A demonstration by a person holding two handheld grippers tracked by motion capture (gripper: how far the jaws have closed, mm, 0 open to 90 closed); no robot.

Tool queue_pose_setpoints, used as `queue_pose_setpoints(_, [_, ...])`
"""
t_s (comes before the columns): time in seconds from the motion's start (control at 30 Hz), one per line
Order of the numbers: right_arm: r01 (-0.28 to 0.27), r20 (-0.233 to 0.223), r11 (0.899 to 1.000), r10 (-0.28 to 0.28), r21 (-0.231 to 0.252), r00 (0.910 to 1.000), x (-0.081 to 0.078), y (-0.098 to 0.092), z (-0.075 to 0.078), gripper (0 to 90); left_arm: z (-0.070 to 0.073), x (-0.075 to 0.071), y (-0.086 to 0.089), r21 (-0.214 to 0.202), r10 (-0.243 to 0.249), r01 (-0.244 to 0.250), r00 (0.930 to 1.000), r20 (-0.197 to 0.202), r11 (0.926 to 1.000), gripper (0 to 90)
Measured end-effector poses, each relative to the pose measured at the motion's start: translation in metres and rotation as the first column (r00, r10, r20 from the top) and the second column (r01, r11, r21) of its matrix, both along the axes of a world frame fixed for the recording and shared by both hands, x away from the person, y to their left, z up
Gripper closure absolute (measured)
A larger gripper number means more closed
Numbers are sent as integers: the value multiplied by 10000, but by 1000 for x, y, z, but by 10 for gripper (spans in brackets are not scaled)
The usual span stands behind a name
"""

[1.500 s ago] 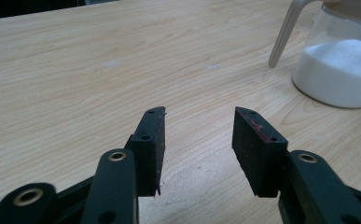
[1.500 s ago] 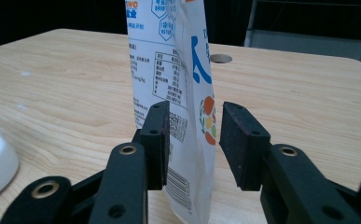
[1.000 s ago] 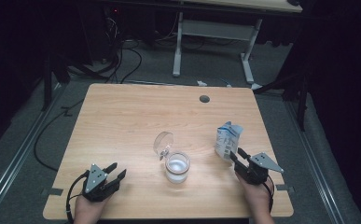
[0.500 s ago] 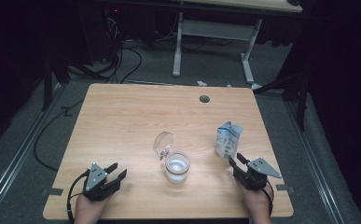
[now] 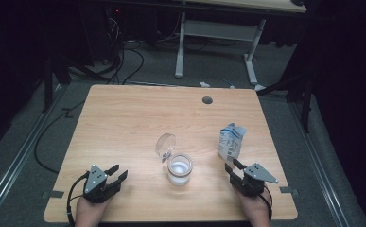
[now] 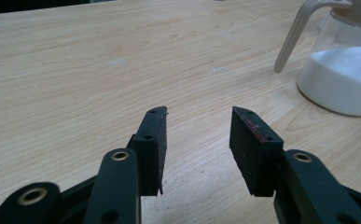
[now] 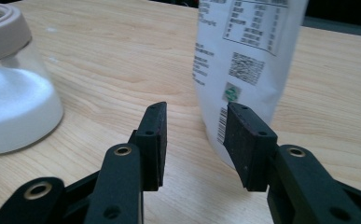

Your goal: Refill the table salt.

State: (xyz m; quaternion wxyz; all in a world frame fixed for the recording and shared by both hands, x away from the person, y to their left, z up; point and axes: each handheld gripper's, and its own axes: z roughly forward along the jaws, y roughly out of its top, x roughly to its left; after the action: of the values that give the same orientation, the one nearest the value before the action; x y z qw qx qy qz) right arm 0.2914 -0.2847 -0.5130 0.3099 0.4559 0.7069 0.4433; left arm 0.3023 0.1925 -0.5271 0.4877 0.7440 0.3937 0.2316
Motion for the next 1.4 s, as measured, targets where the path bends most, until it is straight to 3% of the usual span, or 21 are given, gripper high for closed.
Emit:
queue_pose_setpoints(0.4, [-355,-77,9987,353,-378,9993,2,28,-2,620,1,2,-4,-148,11,-15,9996,-272,9999,583])
queue_pose_setpoints(0.53, [-711,-89,9961,707,-515,9975,3,41,-4,607,1,4,-7,-226,-33,24,9993,-382,9997,583])
queue_pose_setpoints(0.73, [-1305,-89,9882,1302,-801,9914,3,60,-5,600,3,7,-19,-405,-106,84,9984,-556,9991,608])
queue_pose_setpoints(0.77, [-1491,-114,9852,1487,-846,9888,3,66,-6,600,4,10,-22,-621,-159,118,9976,-669,9980,612])
queue_pose_setpoints(1.03, [-2112,-344,9727,2088,-959,9774,2,81,-8,603,9,14,-34,-776,-131,80,9977,-661,9970,651])
queue_pose_setpoints(1.4, [-2357,-281,9689,2342,-759,9718,-1,86,-3,768,20,31,-58,-1139,-429,313,9940,-1011,9930,793])
